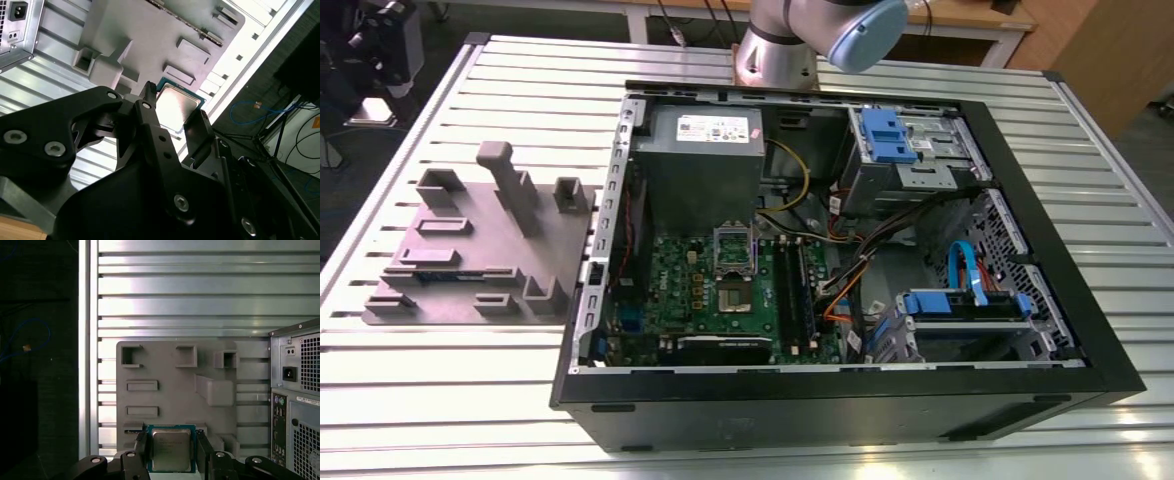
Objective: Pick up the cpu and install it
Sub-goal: 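Pick up the cpu and move it towards the insertion slot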
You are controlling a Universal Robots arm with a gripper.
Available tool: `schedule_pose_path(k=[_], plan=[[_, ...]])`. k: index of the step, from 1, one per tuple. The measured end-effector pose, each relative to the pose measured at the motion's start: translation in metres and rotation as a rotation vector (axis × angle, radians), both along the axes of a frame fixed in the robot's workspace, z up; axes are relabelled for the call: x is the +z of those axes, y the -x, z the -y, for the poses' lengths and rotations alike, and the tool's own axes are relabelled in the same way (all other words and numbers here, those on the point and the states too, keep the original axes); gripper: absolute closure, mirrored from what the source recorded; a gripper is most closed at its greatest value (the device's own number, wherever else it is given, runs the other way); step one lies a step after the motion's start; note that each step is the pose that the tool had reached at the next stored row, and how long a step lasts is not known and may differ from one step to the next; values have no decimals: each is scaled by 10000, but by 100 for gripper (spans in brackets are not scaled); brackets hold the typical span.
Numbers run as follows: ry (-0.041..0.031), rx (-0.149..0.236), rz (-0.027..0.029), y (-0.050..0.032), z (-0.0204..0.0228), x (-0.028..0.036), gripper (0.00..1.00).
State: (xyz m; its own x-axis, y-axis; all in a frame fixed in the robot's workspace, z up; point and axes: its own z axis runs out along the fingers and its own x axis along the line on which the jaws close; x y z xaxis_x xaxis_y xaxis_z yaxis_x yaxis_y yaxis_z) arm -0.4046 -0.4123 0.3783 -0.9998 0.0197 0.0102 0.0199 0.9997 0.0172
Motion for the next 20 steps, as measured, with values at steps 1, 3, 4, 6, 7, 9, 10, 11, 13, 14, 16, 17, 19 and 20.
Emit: schedule_pose_path(k=[1, 3, 4, 6, 7, 9, 10, 11, 13, 14, 16, 17, 19, 20], plan=[[0, 0, -1, -4, 0, 0, 53], [1, -1, 0, -12, 0, 0, 53], [0, -1, 0, -15, 0, 0, 53], [0, 0, 0, -26, 0, 0, 53], [0, 0, 0, -32, 0, 0, 53], [0, 0, 0, -44, 0, 0, 53], [1, -1, -1, -49, 0, 0, 53], [0, -1, 0, -55, 0, 0, 53], [0, -1, 0, -62, 0, 0, 53], [0, -1, 0, -67, 0, 0, 53], [0, -1, 0, -75, 0, 0, 53], [0, -1, 0, -79, 0, 0, 53], [0, -1, 0, -87, 0, 0, 53], [0, 0, 0, -90, 0, 0, 53]])
